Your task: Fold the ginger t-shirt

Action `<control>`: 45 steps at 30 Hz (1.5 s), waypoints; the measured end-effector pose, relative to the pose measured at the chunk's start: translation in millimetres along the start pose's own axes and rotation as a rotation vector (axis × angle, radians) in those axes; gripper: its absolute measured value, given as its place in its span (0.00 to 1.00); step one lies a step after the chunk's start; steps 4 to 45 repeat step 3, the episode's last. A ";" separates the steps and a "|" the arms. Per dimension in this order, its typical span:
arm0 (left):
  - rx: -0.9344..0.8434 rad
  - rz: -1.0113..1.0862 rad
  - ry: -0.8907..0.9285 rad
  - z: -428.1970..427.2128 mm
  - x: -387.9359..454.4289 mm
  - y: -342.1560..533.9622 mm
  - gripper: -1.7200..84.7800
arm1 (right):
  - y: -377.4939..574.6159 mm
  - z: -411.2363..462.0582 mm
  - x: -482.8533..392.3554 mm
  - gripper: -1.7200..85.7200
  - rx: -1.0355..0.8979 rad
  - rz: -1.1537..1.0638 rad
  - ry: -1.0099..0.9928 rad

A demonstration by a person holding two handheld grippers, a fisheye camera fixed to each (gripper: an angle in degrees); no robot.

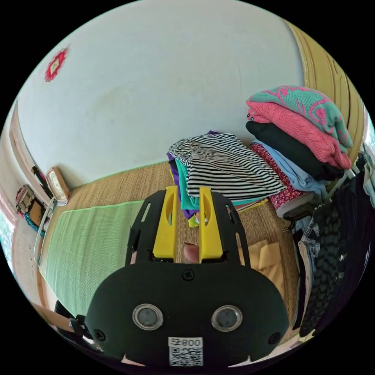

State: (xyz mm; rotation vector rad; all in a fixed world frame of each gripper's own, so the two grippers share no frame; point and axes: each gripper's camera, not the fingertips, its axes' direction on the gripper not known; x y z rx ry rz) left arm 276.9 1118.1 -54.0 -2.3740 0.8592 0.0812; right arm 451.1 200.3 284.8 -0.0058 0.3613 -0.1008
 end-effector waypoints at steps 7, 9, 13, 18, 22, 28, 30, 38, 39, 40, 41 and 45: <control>0.001 -0.002 0.005 -7.3 -8.0 12.6 0.04 | -14.8 21.0 -11.4 0.11 -0.059 -0.019 0.071; 0.001 -0.002 0.005 -7.3 -8.0 12.6 0.04 | -14.8 21.0 -11.4 0.11 -0.059 -0.019 0.071; 0.001 -0.002 0.005 -7.3 -8.0 12.6 0.04 | -14.8 21.0 -11.4 0.11 -0.059 -0.019 0.071; 0.001 -0.002 0.005 -7.3 -8.0 12.6 0.04 | -14.8 21.0 -11.4 0.11 -0.059 -0.019 0.071; 0.001 -0.002 0.005 -7.3 -8.0 12.6 0.04 | -14.8 21.0 -11.4 0.11 -0.059 -0.019 0.071; 0.001 -0.002 0.005 -7.3 -8.0 12.6 0.04 | -14.8 21.0 -11.4 0.11 -0.059 -0.019 0.071; 0.001 -0.002 0.005 -7.3 -8.0 12.6 0.04 | -14.8 21.0 -11.4 0.11 -0.059 -0.019 0.071; 0.001 -0.002 0.005 -7.3 -8.0 12.6 0.04 | -14.8 21.0 -11.4 0.11 -0.059 -0.019 0.071; 0.001 -0.002 0.005 -7.3 -8.0 12.6 0.04 | -14.8 21.0 -11.4 0.11 -0.059 -0.019 0.071; 0.001 -0.002 0.005 -7.3 -8.0 12.6 0.04 | -14.8 21.0 -11.4 0.11 -0.059 -0.019 0.071; 0.001 -0.002 0.005 -7.3 -8.0 12.6 0.04 | -14.8 21.0 -11.4 0.11 -0.059 -0.019 0.071; 0.001 -0.002 0.005 -7.3 -8.0 12.6 0.04 | -14.8 21.0 -11.4 0.11 -0.059 -0.019 0.071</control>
